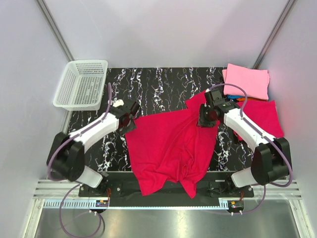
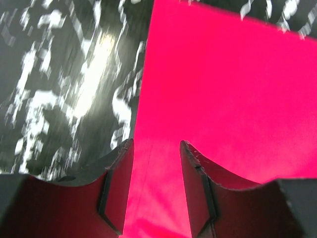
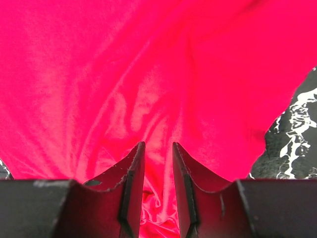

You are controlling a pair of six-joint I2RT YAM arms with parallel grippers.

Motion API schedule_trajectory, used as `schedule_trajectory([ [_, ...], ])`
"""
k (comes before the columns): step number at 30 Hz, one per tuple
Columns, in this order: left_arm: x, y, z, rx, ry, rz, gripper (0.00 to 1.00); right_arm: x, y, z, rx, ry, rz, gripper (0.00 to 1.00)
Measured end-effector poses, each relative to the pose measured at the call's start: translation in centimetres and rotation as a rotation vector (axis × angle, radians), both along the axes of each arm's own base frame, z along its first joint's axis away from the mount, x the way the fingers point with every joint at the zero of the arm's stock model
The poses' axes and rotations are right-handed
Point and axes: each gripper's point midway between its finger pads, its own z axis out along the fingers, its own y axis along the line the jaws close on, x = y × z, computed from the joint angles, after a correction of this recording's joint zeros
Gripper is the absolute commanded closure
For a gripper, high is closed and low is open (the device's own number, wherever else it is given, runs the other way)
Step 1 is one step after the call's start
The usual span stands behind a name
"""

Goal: Fold and stack the t-shirts
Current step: Fold the tshirt

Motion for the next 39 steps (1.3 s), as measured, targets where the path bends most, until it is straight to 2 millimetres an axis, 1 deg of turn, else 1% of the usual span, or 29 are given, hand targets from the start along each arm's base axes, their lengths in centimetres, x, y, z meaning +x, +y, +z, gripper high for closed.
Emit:
schedule_trajectory([
  [1,0.8,-0.2,-0.8,0.006,0.014,-0.012,0.53,-0.1,0.0,-0.2,0.002,0.004,0.000,0.64],
  [2,1.8,0.2,-1.6,0.008,0.027,-0.005,0.53,-0.2,0.1,-0.3,0.008,0.007,0.003,0.64],
  [4,3.1,0.5,-3.1,0.019,0.061,-0.007,0.52,-0.2,0.3,-0.5,0.016,0.007,0.007,0.60],
  [6,4.3,0.8,-4.4,0.030,0.083,-0.011,0.51,-0.2,0.3,-0.6,0.018,0.006,0.009,0.60],
  [10,5.7,1.6,-5.7,0.034,0.101,-0.016,0.50,-0.2,0.5,-0.7,0.027,0.004,0.013,0.59],
  [13,6.7,2.4,-5.6,0.028,0.094,-0.009,0.49,-0.1,0.7,-0.7,0.037,0.003,0.018,0.59],
  [19,9.1,3.9,-4.5,0.016,0.052,0.005,0.49,0.0,0.9,-1.5,0.035,0.026,0.021,0.60],
  [22,10.1,4.1,-4.9,0.006,0.054,0.004,0.49,0.1,0.9,-1.9,0.033,0.031,0.021,0.59],
  [26,10.4,4.2,-6.3,-0.011,0.092,-0.007,0.50,0.3,1.0,-2.1,0.033,0.030,0.021,0.60],
  [28,10.9,3.9,-6.1,-0.026,0.081,-0.013,0.50,0.3,1.0,-2.1,0.033,0.030,0.021,0.59],
  [32,10.9,3.6,-6.2,-0.042,0.083,-0.019,0.55,0.4,1.0,-2.1,0.034,0.028,0.021,0.59],
  [33,10.9,3.6,-6.2,-0.044,0.083,-0.021,0.62,0.4,1.0,-2.1,0.034,0.028,0.021,0.60],
  [35,10.9,3.5,-6.2,-0.052,0.083,-0.025,0.71,0.4,1.0,-2.1,0.034,0.028,0.020,0.60],
  [36,11.0,3.4,-6.2,-0.056,0.083,-0.028,0.82,0.4,1.0,-2.1,0.034,0.027,0.020,0.60],
  [38,11.0,3.3,-6.3,-0.065,0.082,-0.030,0.95,0.4,1.0,-2.1,0.033,0.027,0.018,0.60],
  [39,11.0,3.1,-6.2,-0.073,0.082,-0.033,1.00,0.4,1.0,-2.1,0.033,0.027,0.016,0.60],
])
